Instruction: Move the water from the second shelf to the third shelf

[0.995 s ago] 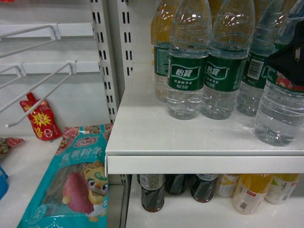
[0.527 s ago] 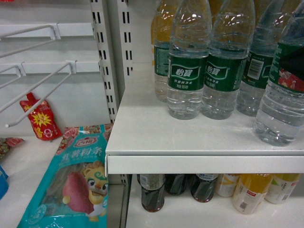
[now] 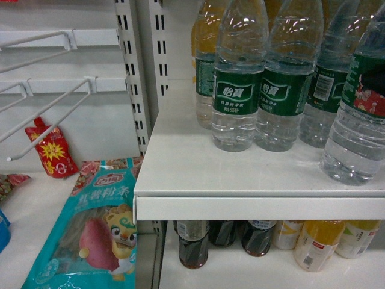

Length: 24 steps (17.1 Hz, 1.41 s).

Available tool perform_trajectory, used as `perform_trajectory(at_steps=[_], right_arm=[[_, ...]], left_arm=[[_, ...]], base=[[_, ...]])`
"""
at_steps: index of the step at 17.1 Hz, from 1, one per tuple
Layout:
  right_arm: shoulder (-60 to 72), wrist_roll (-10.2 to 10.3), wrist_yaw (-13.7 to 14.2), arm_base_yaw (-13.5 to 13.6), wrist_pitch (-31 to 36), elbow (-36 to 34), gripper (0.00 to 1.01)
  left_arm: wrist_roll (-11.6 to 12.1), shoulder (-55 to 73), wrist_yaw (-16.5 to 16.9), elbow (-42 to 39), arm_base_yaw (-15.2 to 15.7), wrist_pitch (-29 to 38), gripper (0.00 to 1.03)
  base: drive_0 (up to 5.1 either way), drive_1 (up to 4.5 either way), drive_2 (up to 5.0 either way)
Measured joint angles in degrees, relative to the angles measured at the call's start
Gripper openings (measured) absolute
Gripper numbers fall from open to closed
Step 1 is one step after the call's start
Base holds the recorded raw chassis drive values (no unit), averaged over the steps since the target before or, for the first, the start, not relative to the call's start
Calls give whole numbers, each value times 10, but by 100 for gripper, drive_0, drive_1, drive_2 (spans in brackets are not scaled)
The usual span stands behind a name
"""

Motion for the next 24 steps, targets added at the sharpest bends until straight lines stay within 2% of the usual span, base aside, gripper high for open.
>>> perform_trajectory(at_steps=[5,7,8,9,10,11,12,13,15,20,24], right_arm=[[-20,0,-14,-2,-7,-9,98],[-83,0,-30,-7,-37,-37,98],[-134,5,-31,-16,-58,-61,98],[-204,22,-42,-48,-77,-96,98],[-291,31,-55,-75,-115,-127,98],[-415,10,72,-46,8,-216,71],[-447,9,84,-48,-11,-233,61],[-493,6,87,-48,-33,-256,47],[-533,5,87,-48,-27,-286,19],[-548,4,87,-48,-28,-306,2],[-563,2,87,-48,-31,-321,2]], left_arm=[[0,0,0,0,0,0,98],[0,0,0,0,0,0,98],[0,0,0,0,0,0,98],[0,0,0,0,0,0,98],[0,0,0,0,0,0,98],[0,0,0,0,0,0,98],[0,0,0,0,0,0,98],[0,0,0,0,0,0,98],[0,0,0,0,0,0,98],[0,0,0,0,0,0,98],[0,0,0,0,0,0,98]], base=[[0,0,0],[0,0,0],[0,0,0],[0,0,0],[0,0,0],[0,0,0],[0,0,0],[0,0,0],[0,0,0],[0,0,0],[0,0,0]])
